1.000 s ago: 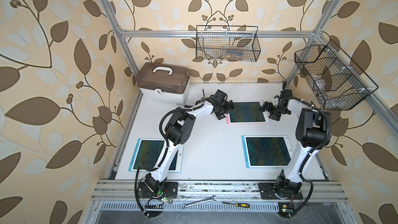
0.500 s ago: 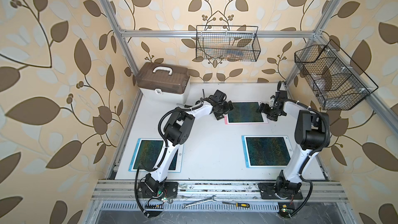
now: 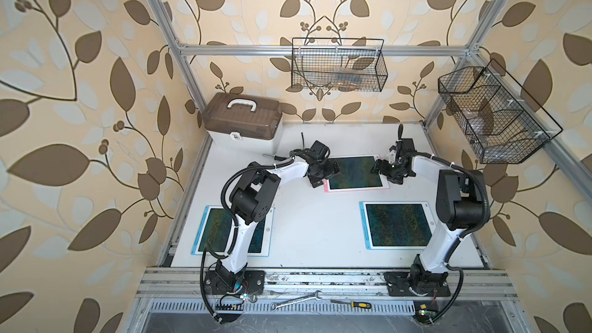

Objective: Place the stylus back onto the writing tablet
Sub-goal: Move the writing tablet to the center of the board.

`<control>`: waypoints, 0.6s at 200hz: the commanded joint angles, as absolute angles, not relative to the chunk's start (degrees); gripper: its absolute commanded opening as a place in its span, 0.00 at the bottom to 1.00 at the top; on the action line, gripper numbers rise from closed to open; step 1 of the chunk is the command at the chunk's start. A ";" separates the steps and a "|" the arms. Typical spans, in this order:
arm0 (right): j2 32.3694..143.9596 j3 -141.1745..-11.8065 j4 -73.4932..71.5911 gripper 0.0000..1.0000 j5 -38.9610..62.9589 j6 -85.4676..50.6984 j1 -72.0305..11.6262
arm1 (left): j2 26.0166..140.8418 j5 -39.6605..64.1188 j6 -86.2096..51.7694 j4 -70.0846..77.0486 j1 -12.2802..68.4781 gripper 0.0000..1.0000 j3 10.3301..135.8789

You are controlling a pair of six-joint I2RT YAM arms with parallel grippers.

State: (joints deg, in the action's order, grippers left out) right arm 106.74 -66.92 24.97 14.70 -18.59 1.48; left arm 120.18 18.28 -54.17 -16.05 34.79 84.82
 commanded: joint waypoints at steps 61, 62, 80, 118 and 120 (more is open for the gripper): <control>106.68 -60.23 27.75 0.89 18.77 -23.22 -7.74 | 114.34 16.71 -56.07 -17.19 36.08 0.99 69.75; 106.69 -60.22 27.76 0.89 18.75 -23.21 -7.87 | 114.21 16.66 -56.07 -17.21 36.06 0.99 69.64; 105.93 -59.86 27.69 0.89 18.33 -23.93 -9.93 | 112.50 16.16 -55.94 -17.22 35.95 0.99 67.64; 104.32 -58.08 27.01 0.89 17.84 -25.63 -13.58 | 108.38 14.66 -55.28 -17.70 35.97 0.99 62.74; 104.21 -57.94 26.94 0.89 17.78 -25.72 -13.77 | 108.09 14.54 -55.28 -17.74 35.95 0.99 62.44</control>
State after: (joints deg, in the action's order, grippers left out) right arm 103.09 -61.71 22.02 9.85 -22.04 -9.56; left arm 107.59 13.87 -54.57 -13.74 34.79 67.20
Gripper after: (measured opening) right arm 0.887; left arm 0.988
